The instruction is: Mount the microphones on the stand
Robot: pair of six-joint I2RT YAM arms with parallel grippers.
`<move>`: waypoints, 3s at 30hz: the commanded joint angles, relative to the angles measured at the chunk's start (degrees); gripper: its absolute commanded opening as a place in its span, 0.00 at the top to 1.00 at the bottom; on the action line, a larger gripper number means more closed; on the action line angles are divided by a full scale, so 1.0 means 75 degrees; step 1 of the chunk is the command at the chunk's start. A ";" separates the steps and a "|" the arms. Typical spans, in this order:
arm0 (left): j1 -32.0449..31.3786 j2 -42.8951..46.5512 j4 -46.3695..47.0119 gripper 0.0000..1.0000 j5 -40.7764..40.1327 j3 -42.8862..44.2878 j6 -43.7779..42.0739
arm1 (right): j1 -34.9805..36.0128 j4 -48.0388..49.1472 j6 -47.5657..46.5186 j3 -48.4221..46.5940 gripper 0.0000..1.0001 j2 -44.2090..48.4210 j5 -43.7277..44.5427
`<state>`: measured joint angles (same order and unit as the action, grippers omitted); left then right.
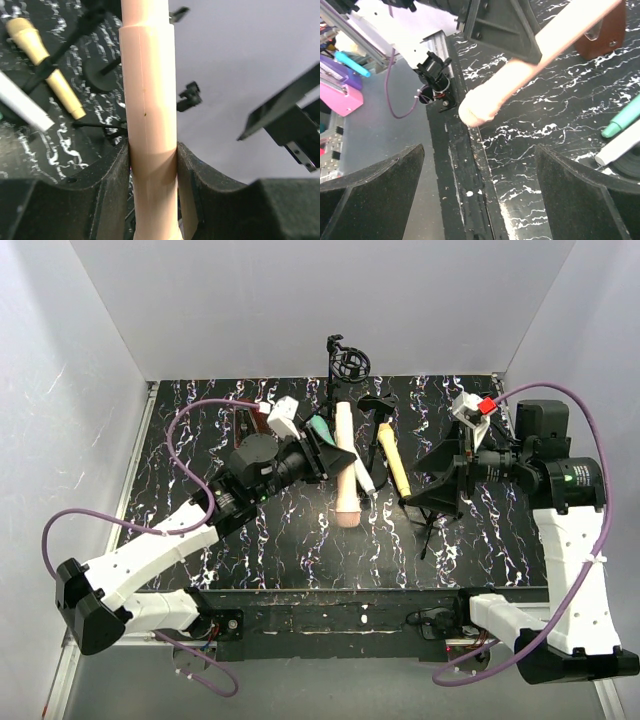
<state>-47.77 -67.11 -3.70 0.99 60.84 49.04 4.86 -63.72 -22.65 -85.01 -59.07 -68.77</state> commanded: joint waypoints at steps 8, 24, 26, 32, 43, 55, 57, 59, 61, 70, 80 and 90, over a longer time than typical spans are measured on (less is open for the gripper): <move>-0.1025 -0.0602 0.1196 1.00 -0.0870 0.0700 -0.0503 | 0.0687 0.2799 0.3615 0.0212 0.04 -0.0187 0.0006; -0.2091 -0.1446 0.2755 1.00 -0.2804 0.1099 -0.0351 | 0.0875 0.5273 0.6254 0.2311 0.07 0.0106 0.1119; -0.2197 -0.1540 0.2942 1.00 -0.3049 0.1122 -0.0339 | 0.0898 0.5647 0.6558 0.2545 0.10 0.0118 0.0979; -0.2303 -0.1739 0.3353 1.00 -0.3390 0.1134 -0.0351 | 0.0910 0.6340 0.7028 0.2827 0.30 0.0212 0.0428; -0.2303 -0.1307 0.3085 0.64 -0.2969 0.1006 -0.0456 | 0.0933 0.6039 0.6526 0.2828 0.99 0.0434 0.0087; -0.1308 0.1388 -0.0591 0.02 -0.1027 0.0688 -0.0983 | 0.0887 -0.1506 -0.1778 -0.1423 0.99 -0.0935 0.2426; -0.0887 0.1483 -0.1401 0.02 -0.0172 0.1050 -0.1205 | 0.0887 -0.2107 -0.2904 -0.2069 0.99 -0.1077 0.3236; -0.0675 0.1402 -0.2209 0.02 0.0685 0.1390 -0.1556 | 0.0887 -0.2343 -0.4087 -0.2317 0.99 -0.1008 0.3975; -0.0569 0.1273 -0.2855 0.02 0.1026 0.1707 -0.1814 | 0.0887 -0.2227 -0.5363 -0.2108 0.99 -0.0774 0.4702; 0.0298 0.0465 -0.0648 0.02 0.3614 0.1124 0.0665 | 0.0945 -0.0531 -0.9187 -0.0737 0.99 0.0679 0.5280; 0.0253 -0.0848 0.1397 0.02 0.5117 0.1497 0.2439 | 0.1917 0.1791 -1.2377 0.1302 0.99 0.1886 0.5466; -0.0814 -0.1610 0.0026 0.13 0.4520 0.1978 0.1572 | 0.3031 0.3457 -1.2612 0.2299 0.99 0.2239 0.5912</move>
<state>-51.62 -78.26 -0.21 35.53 73.03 63.20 25.76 -46.94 -112.42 -69.34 -43.59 -26.24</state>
